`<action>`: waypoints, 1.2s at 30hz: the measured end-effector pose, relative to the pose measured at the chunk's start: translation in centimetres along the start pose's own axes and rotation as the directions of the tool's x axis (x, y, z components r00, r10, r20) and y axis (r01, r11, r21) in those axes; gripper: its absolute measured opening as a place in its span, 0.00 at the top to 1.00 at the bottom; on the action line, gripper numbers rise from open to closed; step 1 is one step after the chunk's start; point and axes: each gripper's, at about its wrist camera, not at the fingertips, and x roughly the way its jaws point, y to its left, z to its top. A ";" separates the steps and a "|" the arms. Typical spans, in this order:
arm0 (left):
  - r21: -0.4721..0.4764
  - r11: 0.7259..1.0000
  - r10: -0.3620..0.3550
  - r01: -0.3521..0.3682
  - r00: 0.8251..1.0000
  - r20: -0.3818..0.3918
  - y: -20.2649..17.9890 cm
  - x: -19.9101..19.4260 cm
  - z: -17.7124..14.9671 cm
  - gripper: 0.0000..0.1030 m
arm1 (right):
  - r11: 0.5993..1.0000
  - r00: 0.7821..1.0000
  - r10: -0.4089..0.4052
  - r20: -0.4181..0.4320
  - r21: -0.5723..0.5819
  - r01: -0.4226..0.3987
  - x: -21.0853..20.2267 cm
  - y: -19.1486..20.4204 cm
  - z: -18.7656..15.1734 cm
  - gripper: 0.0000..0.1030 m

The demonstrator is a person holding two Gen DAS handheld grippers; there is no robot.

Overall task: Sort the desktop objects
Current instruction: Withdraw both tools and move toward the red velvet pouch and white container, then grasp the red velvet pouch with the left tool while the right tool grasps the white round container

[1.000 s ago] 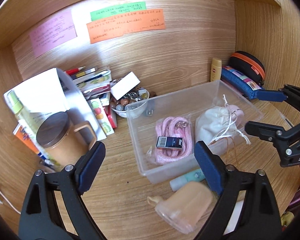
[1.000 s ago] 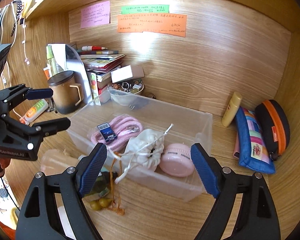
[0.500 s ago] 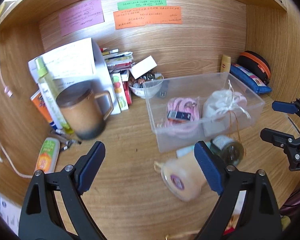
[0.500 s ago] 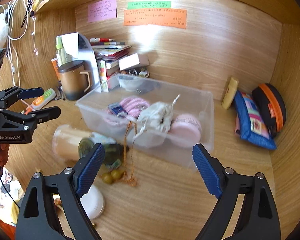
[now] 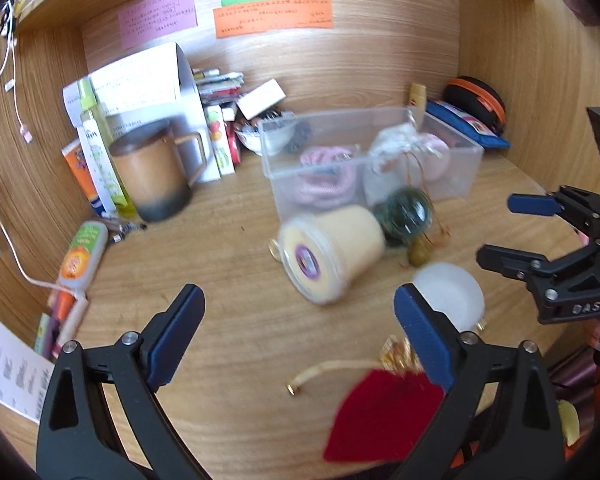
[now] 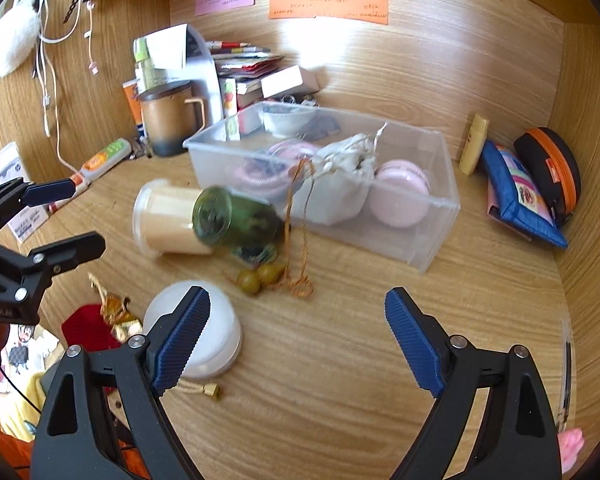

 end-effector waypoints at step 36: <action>-0.060 0.996 -0.077 0.069 0.985 -0.157 -0.3 3.1 -4.7 0.06 | 0.993 0.989 0.116 -0.096 0.016 -0.115 3.9 4.0 -2.7 0.15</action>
